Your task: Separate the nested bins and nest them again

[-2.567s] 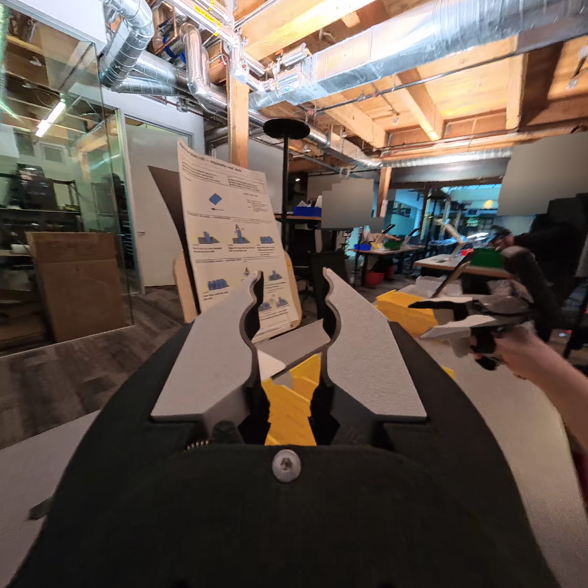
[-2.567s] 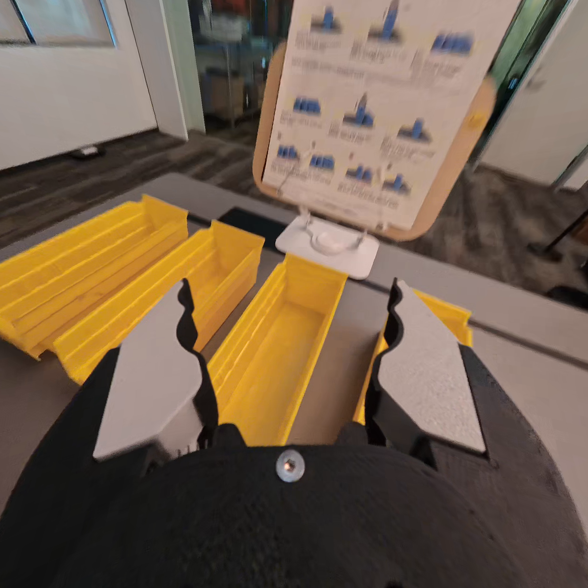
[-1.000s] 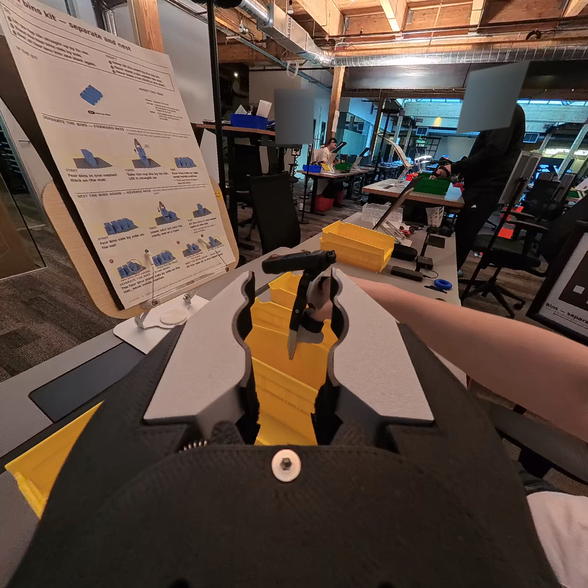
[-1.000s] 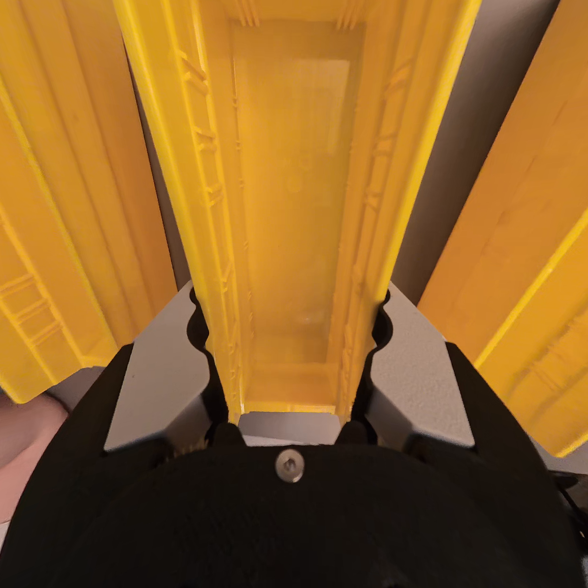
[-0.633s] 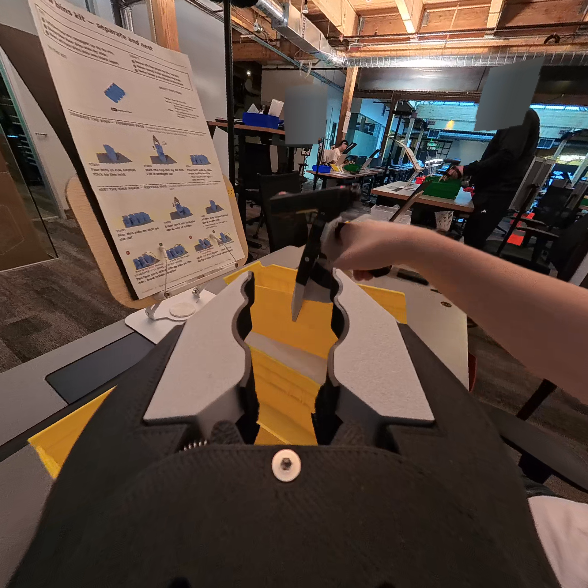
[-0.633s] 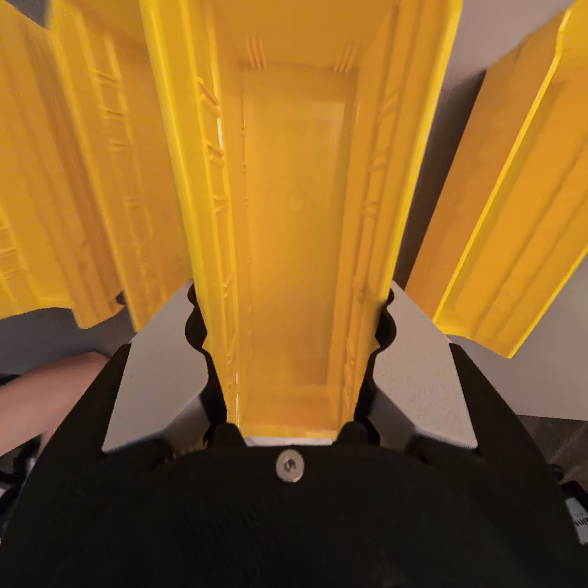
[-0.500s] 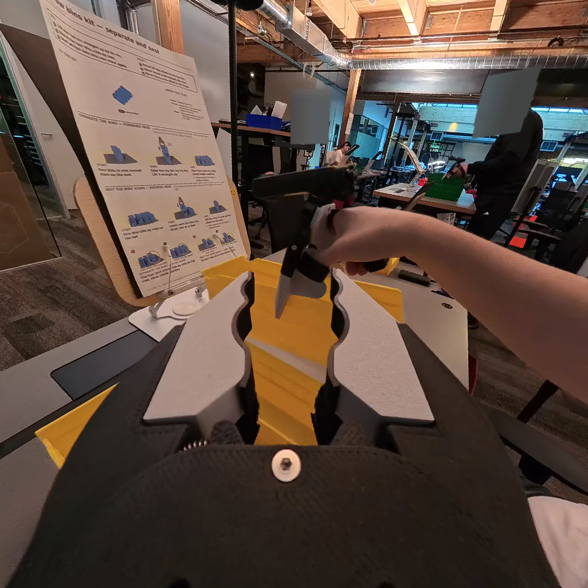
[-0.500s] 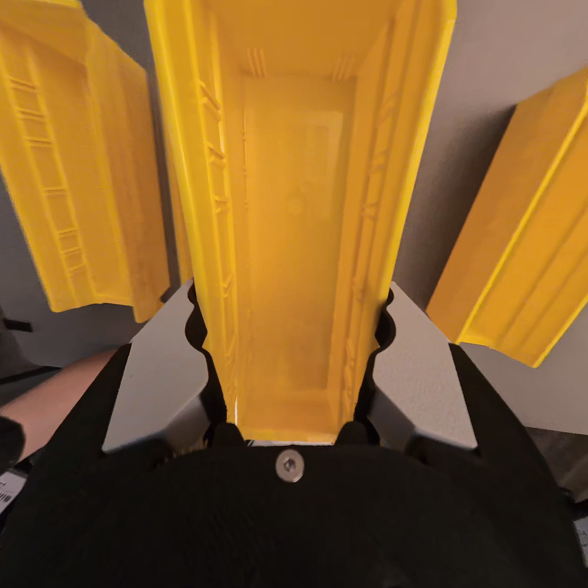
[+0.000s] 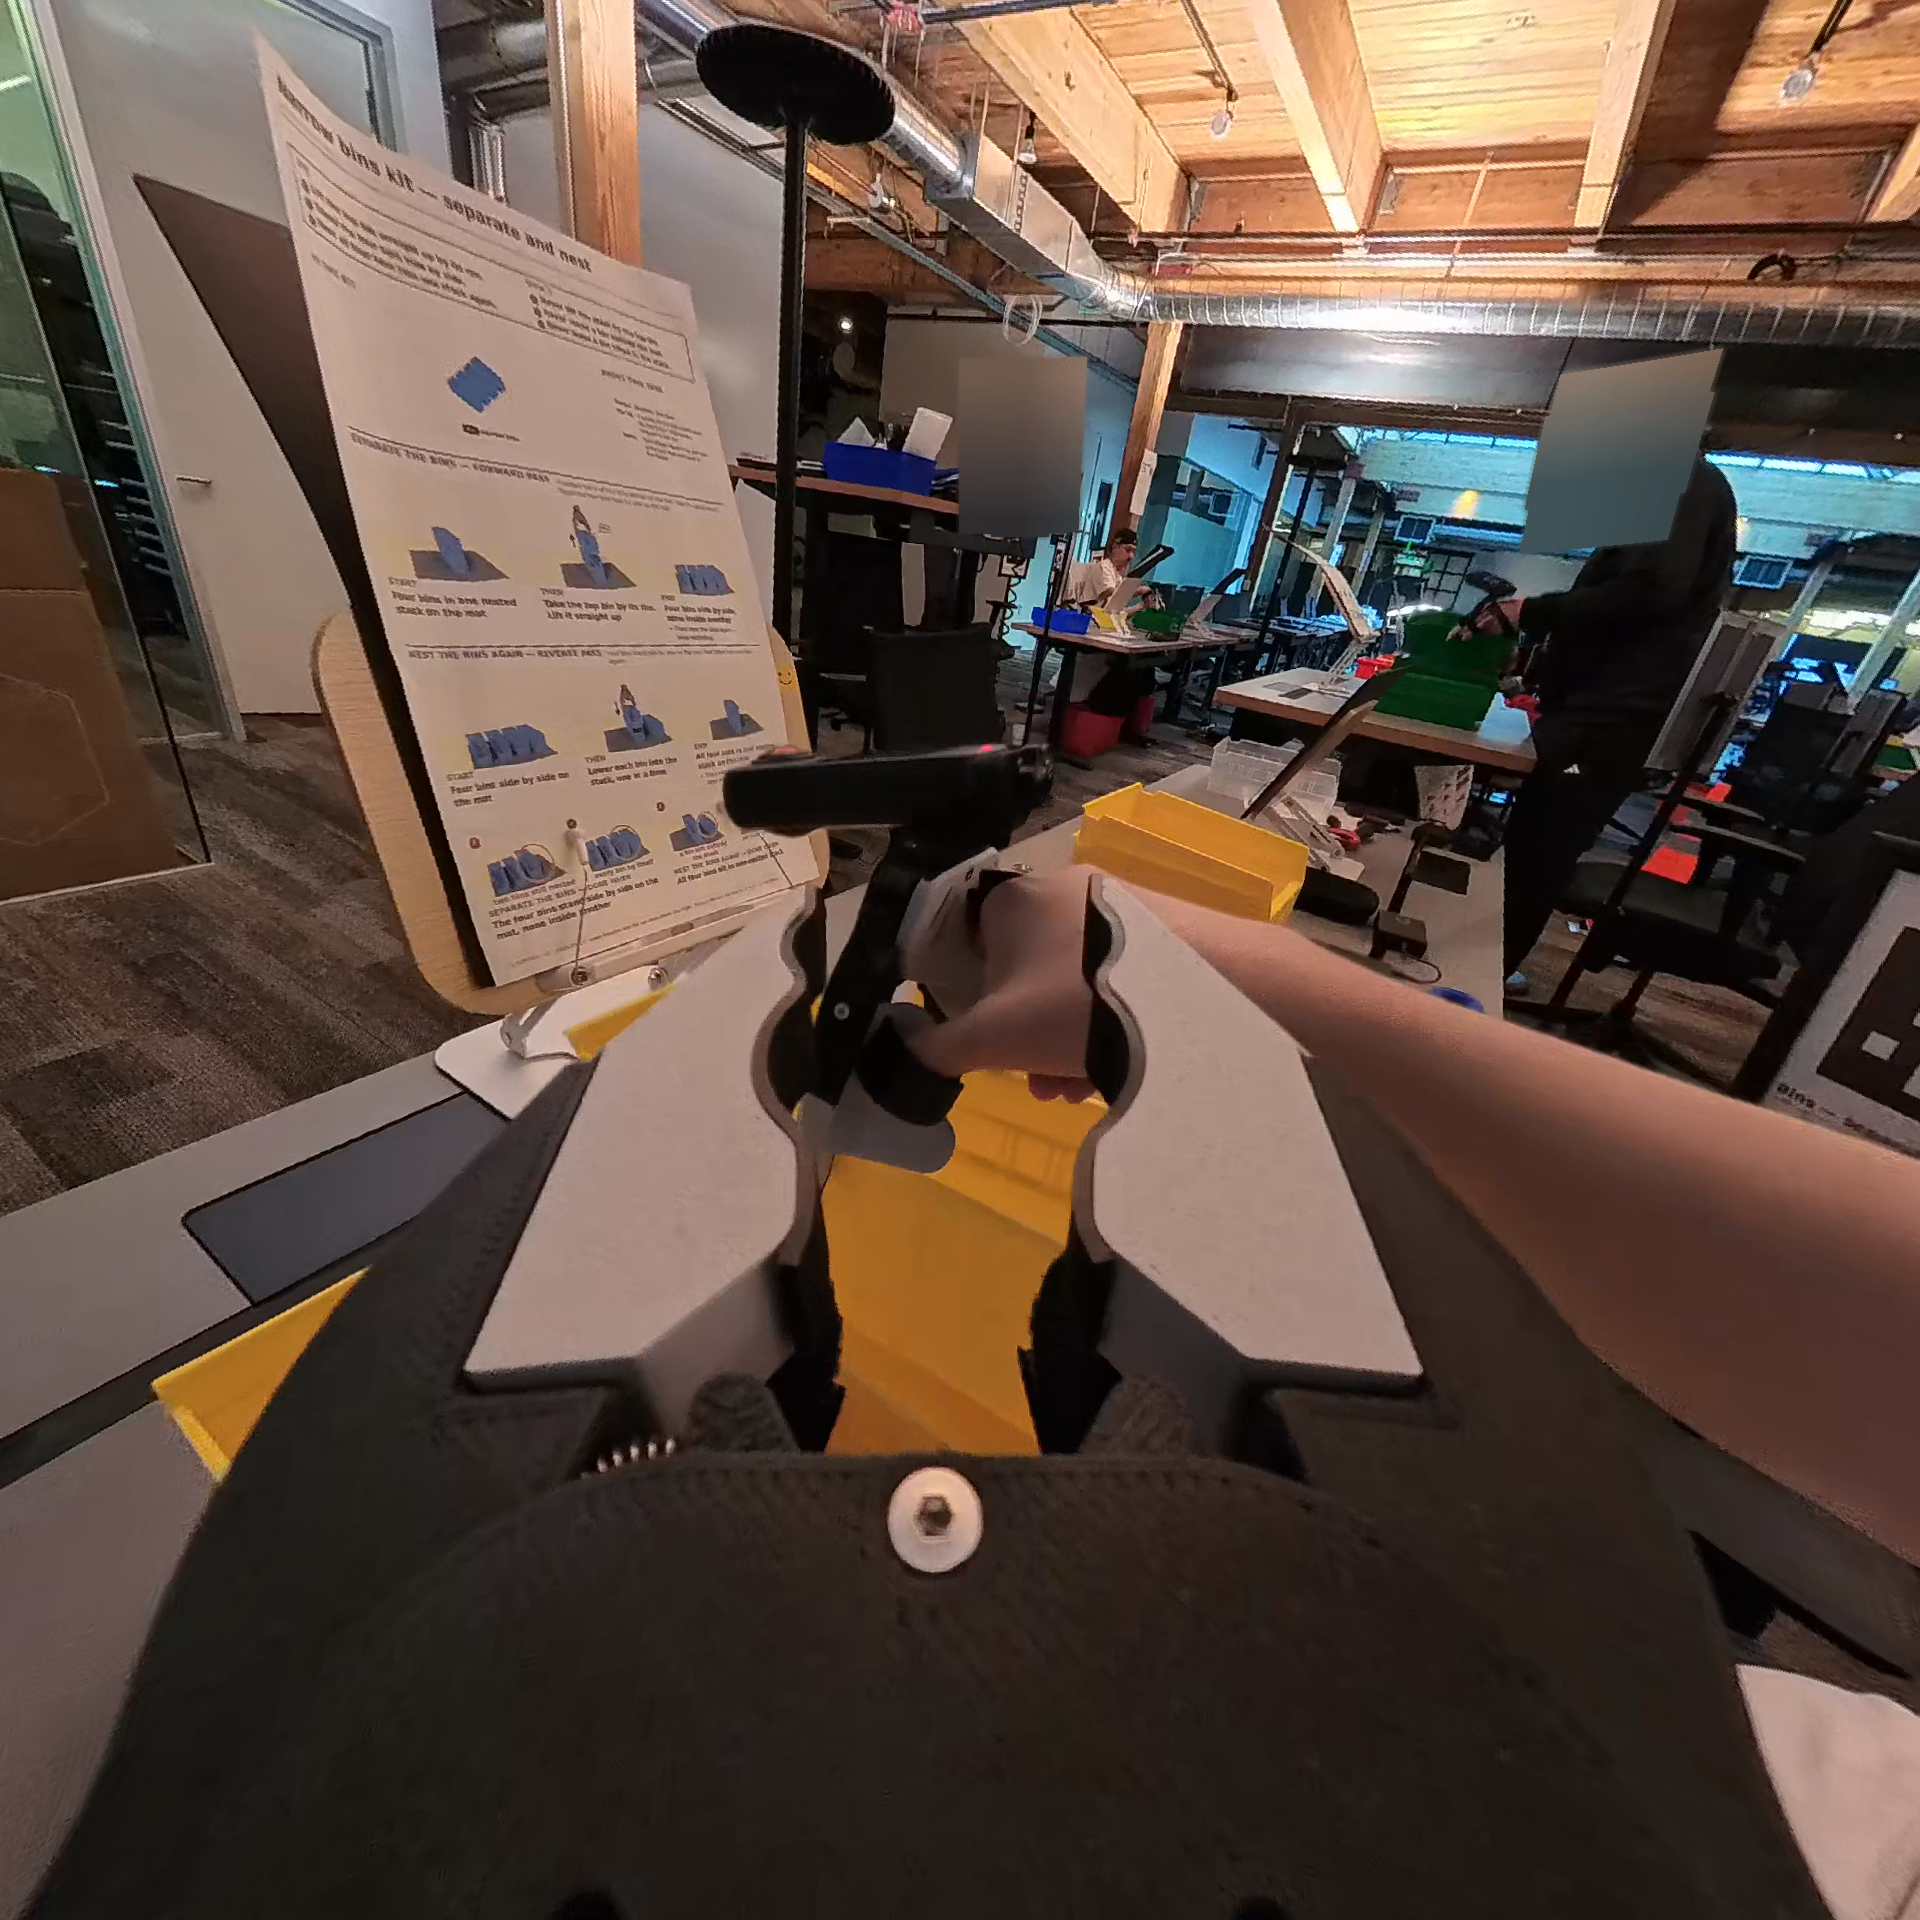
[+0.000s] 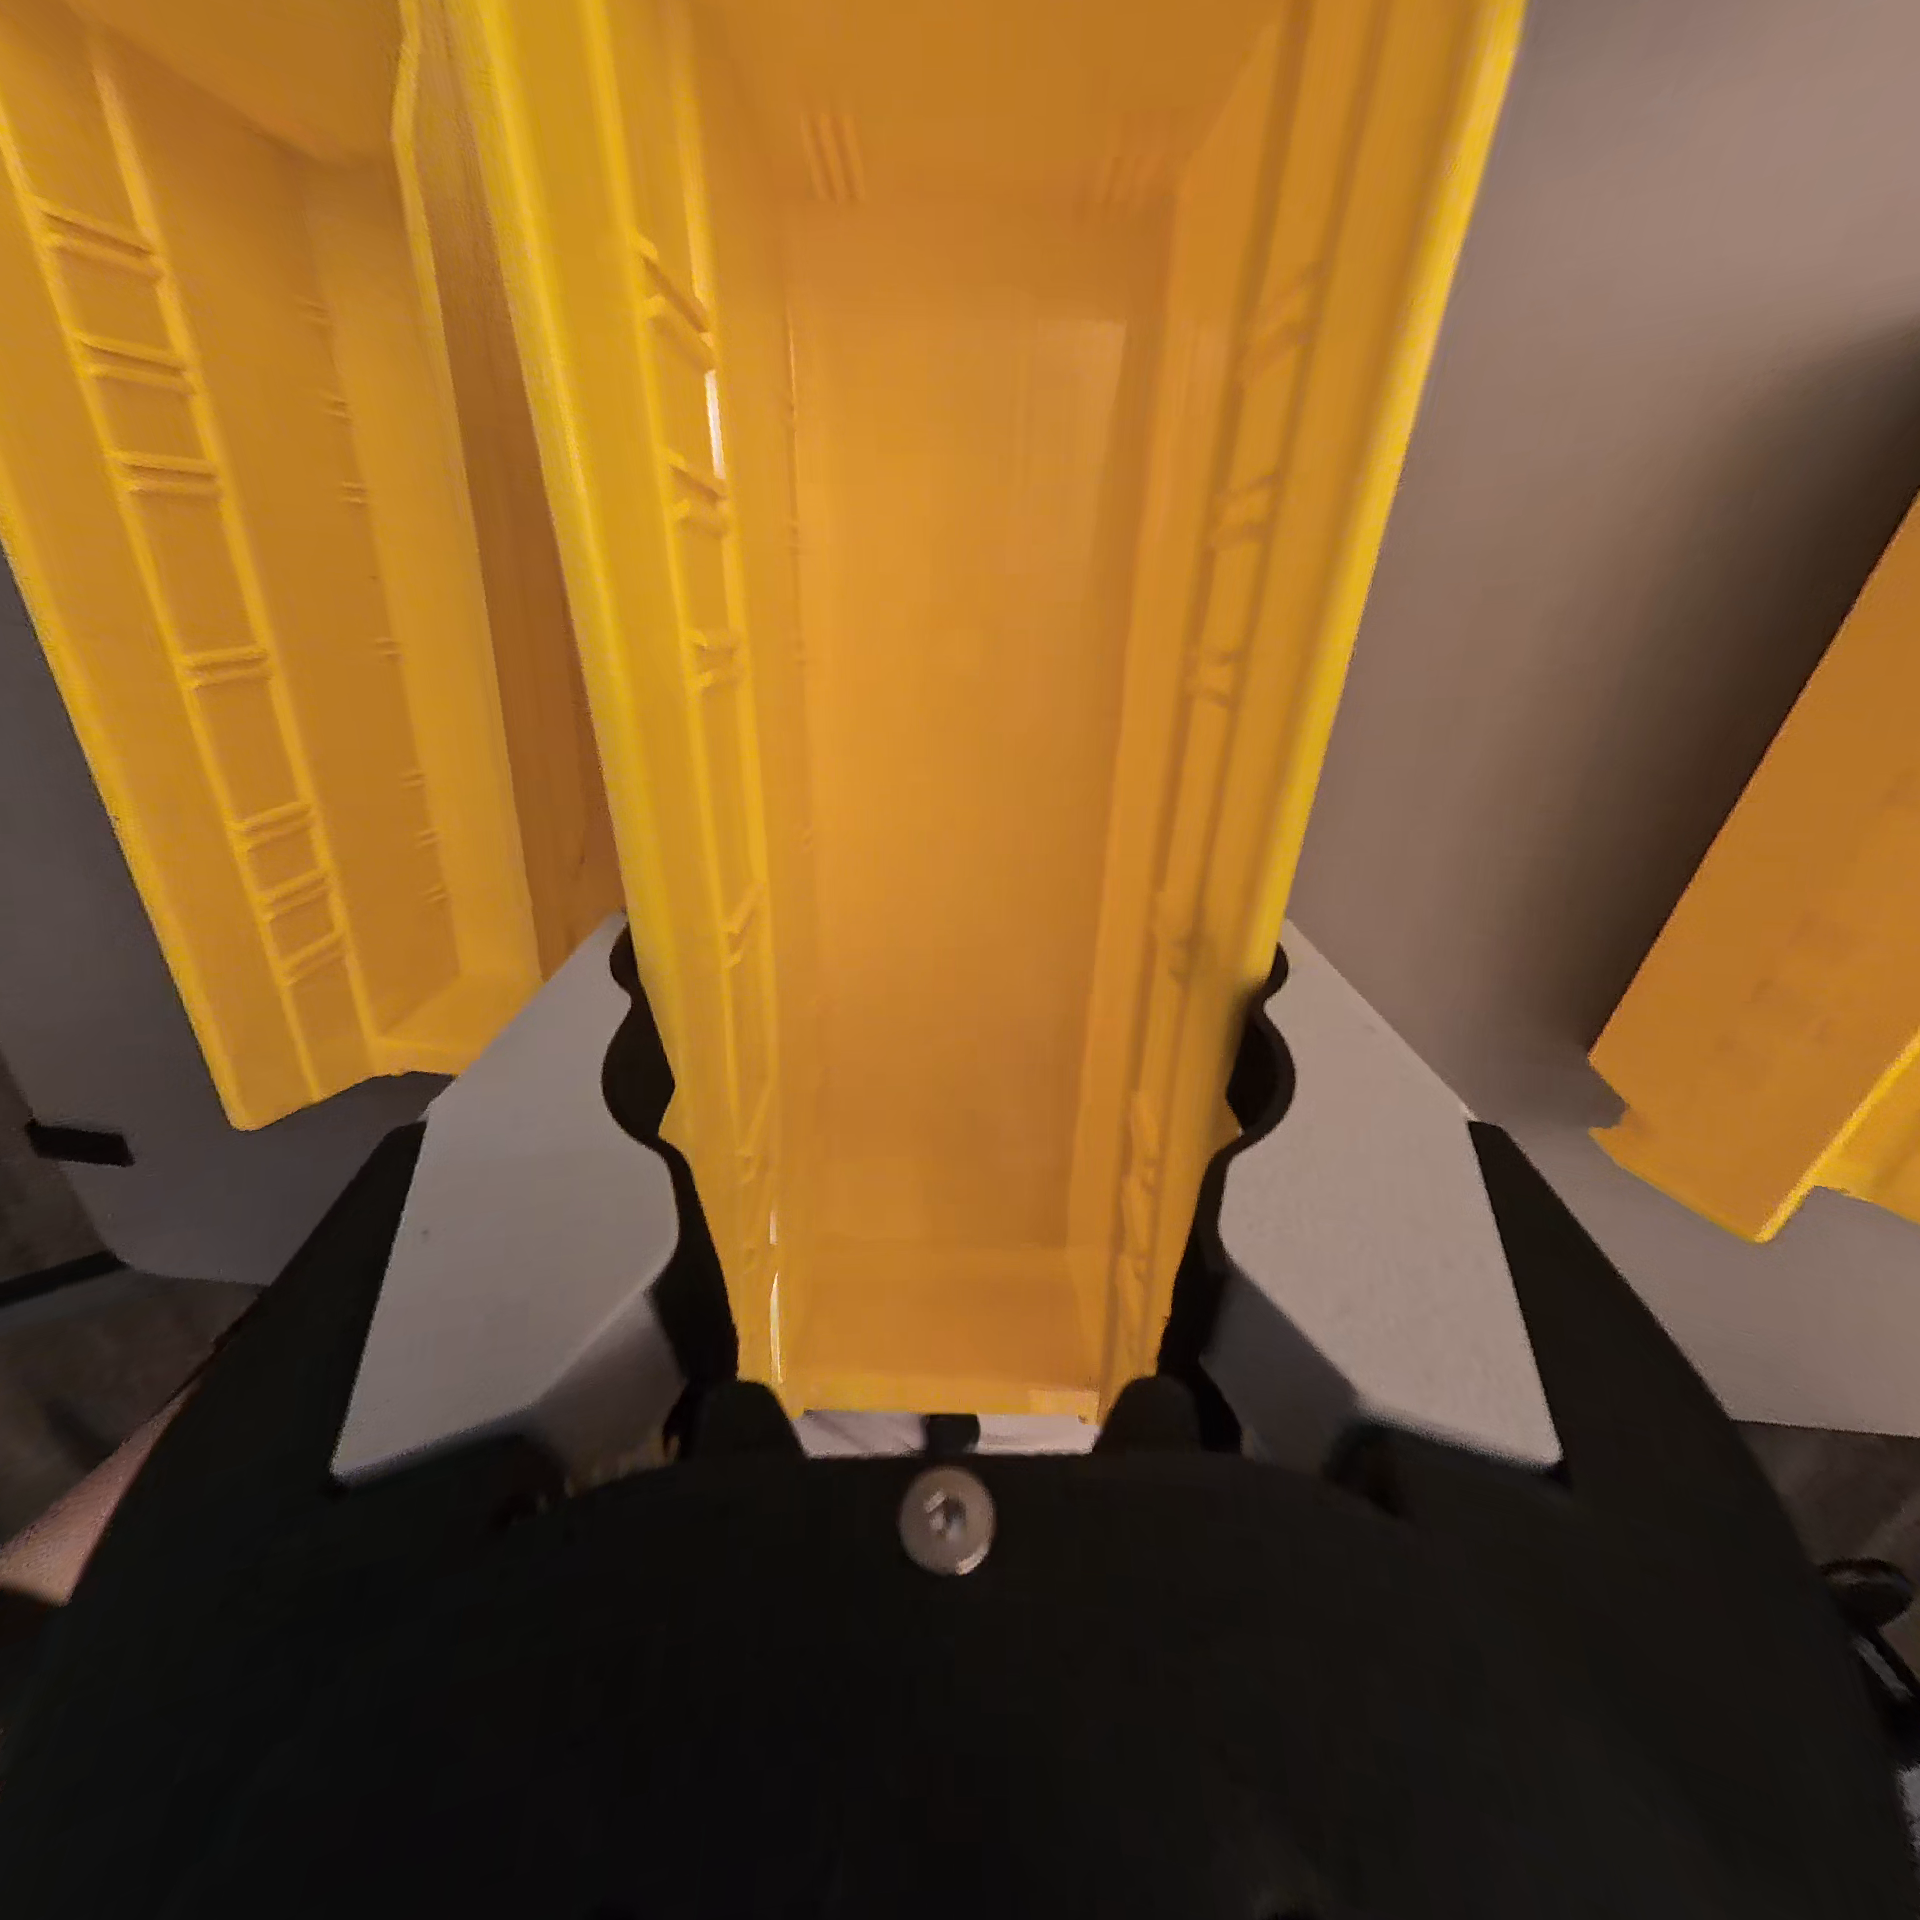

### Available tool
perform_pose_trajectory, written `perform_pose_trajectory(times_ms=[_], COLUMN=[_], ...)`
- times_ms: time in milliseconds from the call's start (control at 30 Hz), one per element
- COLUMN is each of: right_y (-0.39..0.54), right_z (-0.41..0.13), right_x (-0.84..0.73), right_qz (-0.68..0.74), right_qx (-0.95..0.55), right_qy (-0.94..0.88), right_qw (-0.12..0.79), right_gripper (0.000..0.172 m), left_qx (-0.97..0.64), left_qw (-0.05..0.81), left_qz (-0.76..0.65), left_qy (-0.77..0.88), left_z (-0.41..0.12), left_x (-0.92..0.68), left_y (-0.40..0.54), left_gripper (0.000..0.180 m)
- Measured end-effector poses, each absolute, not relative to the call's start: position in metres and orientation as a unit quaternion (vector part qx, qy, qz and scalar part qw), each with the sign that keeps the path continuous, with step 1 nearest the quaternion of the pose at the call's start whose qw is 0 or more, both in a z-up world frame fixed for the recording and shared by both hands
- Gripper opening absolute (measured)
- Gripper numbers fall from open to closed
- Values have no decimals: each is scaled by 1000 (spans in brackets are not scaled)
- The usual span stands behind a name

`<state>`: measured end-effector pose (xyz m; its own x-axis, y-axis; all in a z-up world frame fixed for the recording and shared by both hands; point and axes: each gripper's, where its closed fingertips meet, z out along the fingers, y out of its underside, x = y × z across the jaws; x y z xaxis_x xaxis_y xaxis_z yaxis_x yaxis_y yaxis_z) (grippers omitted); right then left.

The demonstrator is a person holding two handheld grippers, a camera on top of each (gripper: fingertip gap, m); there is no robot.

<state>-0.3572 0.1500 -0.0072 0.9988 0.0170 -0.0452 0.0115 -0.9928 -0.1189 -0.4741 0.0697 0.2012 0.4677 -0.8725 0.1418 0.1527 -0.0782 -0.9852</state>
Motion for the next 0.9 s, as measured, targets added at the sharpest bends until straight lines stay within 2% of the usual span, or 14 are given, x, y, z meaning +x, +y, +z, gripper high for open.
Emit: perform_pose_trajectory(times_ms=[233,500,900], right_y=[153,167,168], right_z=[-28,-49,-75], right_x=[-366,-362,-363], right_qz=[10,28,5], right_qx=[-999,-994,-993], right_qy=[-2,10,-3], right_qw=[52,100,120], right_gripper=[112,110,117], left_qx=[-606,-618,-625], left_qw=[603,589,581], left_qz=[-420,-414,-409], left_qy=[304,315,324], left_z=[199,191,186], left_x=[-471,-463,-456], left_y=[68,70,69], left_gripper=[48,48,48])
